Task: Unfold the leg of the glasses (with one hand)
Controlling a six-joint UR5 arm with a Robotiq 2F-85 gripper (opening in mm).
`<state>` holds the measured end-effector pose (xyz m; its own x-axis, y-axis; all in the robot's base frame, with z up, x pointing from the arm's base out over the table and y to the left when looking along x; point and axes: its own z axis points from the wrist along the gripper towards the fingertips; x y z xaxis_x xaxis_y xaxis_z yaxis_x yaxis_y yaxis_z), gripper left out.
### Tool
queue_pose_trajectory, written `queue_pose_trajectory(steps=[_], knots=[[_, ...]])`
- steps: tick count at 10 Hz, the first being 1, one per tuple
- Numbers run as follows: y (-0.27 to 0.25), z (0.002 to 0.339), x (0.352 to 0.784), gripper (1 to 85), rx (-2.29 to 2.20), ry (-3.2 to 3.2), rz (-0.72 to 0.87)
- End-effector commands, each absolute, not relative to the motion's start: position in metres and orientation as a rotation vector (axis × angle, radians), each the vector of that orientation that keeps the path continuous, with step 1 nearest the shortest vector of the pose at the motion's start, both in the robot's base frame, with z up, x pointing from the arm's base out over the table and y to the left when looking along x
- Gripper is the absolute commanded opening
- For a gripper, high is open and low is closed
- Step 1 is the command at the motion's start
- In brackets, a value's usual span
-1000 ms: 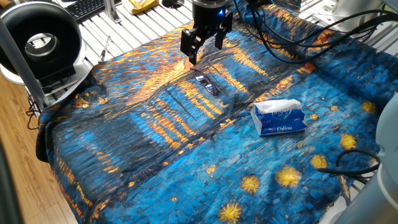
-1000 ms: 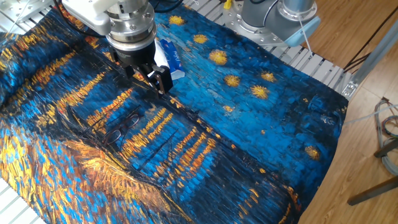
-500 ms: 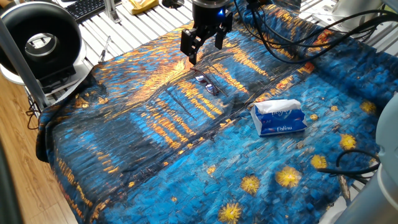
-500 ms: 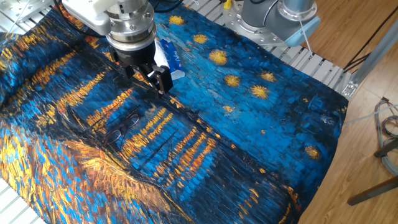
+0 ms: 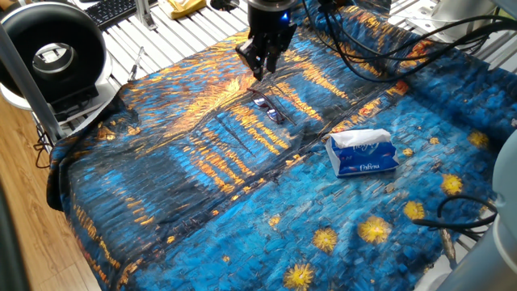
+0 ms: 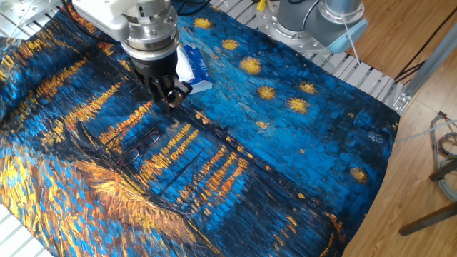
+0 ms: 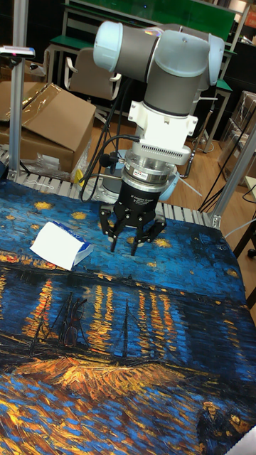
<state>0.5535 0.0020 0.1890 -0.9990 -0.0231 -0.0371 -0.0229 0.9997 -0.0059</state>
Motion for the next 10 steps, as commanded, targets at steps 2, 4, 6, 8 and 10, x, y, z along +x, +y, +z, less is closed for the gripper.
queue_pose_trajectory(steps=[2, 4, 6, 8, 10], knots=[[0.004, 0.190, 0.556, 1.0, -0.037, 3.093, 0.005], [0.004, 0.190, 0.556, 1.0, -0.040, 3.093, 0.005], [0.009, 0.188, 0.552, 1.0, -0.030, 3.103, 0.039], [0.006, 0.177, 0.546, 1.0, -0.061, 3.080, 0.080], [0.001, 0.172, 0.544, 1.0, -0.070, 3.067, 0.081]])
